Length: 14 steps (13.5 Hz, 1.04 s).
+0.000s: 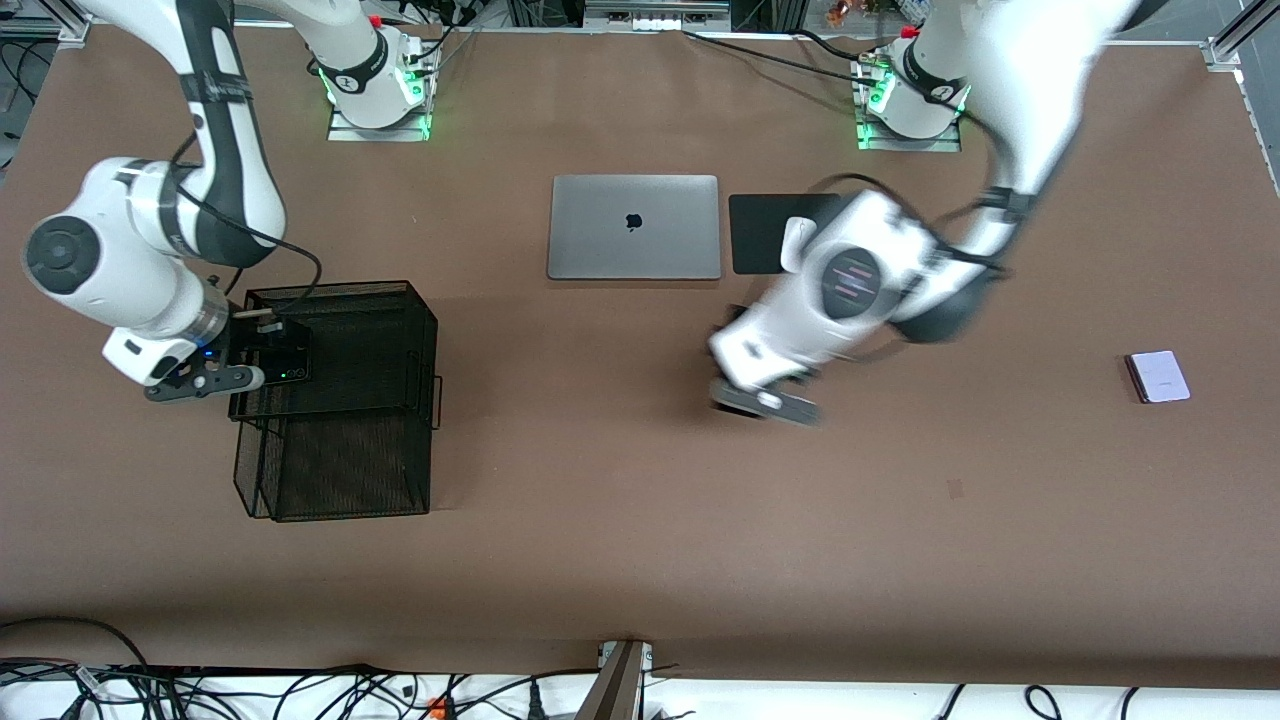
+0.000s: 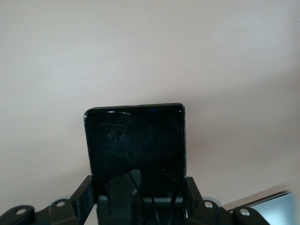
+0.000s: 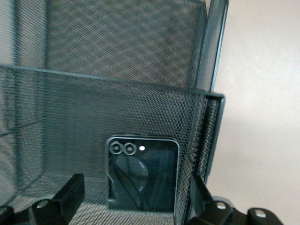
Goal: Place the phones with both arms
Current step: 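Set the black smartphone beside the laptop with the left gripper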
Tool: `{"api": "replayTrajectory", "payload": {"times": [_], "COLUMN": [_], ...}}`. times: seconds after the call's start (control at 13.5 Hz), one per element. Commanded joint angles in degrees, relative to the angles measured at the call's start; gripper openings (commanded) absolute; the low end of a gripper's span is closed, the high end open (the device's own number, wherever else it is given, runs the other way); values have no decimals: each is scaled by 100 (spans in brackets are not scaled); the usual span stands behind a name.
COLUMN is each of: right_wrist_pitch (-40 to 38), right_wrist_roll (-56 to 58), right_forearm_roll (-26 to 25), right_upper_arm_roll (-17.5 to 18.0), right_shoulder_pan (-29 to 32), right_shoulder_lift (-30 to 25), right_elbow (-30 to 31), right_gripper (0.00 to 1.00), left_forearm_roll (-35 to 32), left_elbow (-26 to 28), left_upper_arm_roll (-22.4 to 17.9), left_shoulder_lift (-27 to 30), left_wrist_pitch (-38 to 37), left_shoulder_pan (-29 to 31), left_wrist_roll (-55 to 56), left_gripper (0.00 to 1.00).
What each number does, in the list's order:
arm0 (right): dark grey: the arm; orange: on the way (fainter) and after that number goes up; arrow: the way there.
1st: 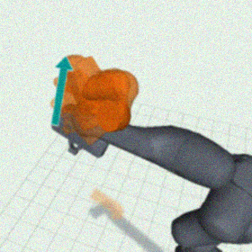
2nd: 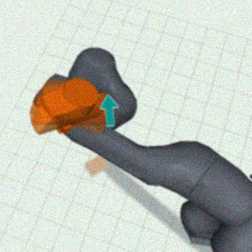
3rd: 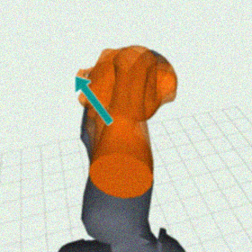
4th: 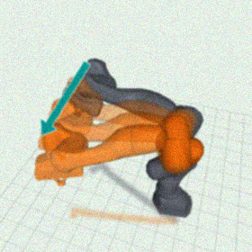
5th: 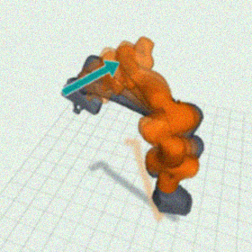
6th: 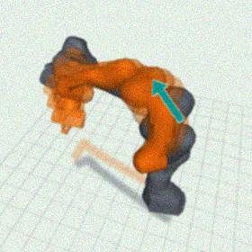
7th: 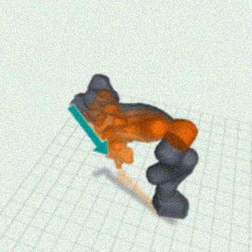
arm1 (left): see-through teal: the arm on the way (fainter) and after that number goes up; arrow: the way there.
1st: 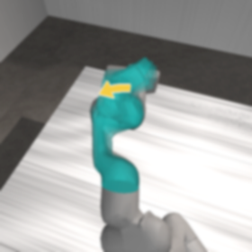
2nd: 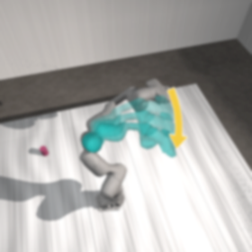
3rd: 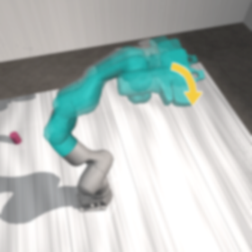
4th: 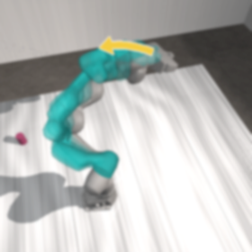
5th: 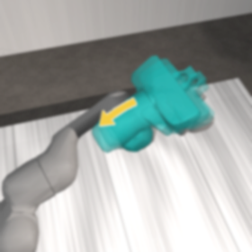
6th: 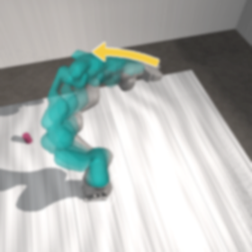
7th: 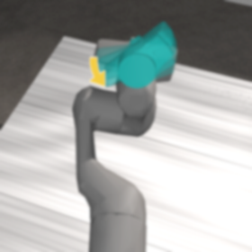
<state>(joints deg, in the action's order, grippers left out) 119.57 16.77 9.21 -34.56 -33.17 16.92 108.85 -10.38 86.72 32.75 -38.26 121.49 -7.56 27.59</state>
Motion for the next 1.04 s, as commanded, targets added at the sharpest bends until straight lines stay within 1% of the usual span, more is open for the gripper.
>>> {"api": "replayTrajectory", "payload": {"times": [0.0, 0.22, 0.37, 0.44, 0.52, 0.59, 0.67, 0.81, 0.96], "right_wrist_pitch": [-951, -1392, -1446, -1446, -1446, -1446, -1454, -1446, -1437], "right_wrist_roll": [-190, -586, -928, -1061, -1175, -1281, -1369, -1457, -1484], "right_forearm_roll": [73, 46, 37, 37, 37, 46, 46, 63, 81], "right_upper_arm_roll": [10, 10, 19, 28, 37, 45, 54, 72, 72], "right_shoulder_pan": [91, 82, 47, 38, 38, 30, 21, 3, -75], "right_shoulder_lift": [5, 4, 4, 4, 4, 4, 4, 13, 31], "right_elbow": [-828, -1260, -1322, -1322, -1313, -1322, -1313, -1322, -1322], "right_gripper": [100, 100, 100, 100, 100, 100, 100, 100, 100], "left_forearm_roll": [-104, -113, -113, -113, -113, -113, -113, -122, -122], "left_elbow": [-93, -6, 3, -6, -6, -6, 3, -67, -85], "left_upper_arm_roll": [-84, -163, -539, -768, -926, -937, -937, -954, -972], "left_shoulder_lift": [-461, -918, -1130, -1174, -1157, -1114, -948, -509, -43], "left_wrist_pitch": [296, 743, 1208, 1349, 1360, 1299, 1159, 266, -561], "left_shoulder_pan": [-376, -596, -947, -1175, -1308, -1274, -1222, -1003, -468], "left_wrist_roll": [596, 1168, 1564, 1774, 1846, 1803, 1794, 1751, 1322], "left_gripper": [20, 20, 21, 36, 99, 100, 100, 100, 100]}}
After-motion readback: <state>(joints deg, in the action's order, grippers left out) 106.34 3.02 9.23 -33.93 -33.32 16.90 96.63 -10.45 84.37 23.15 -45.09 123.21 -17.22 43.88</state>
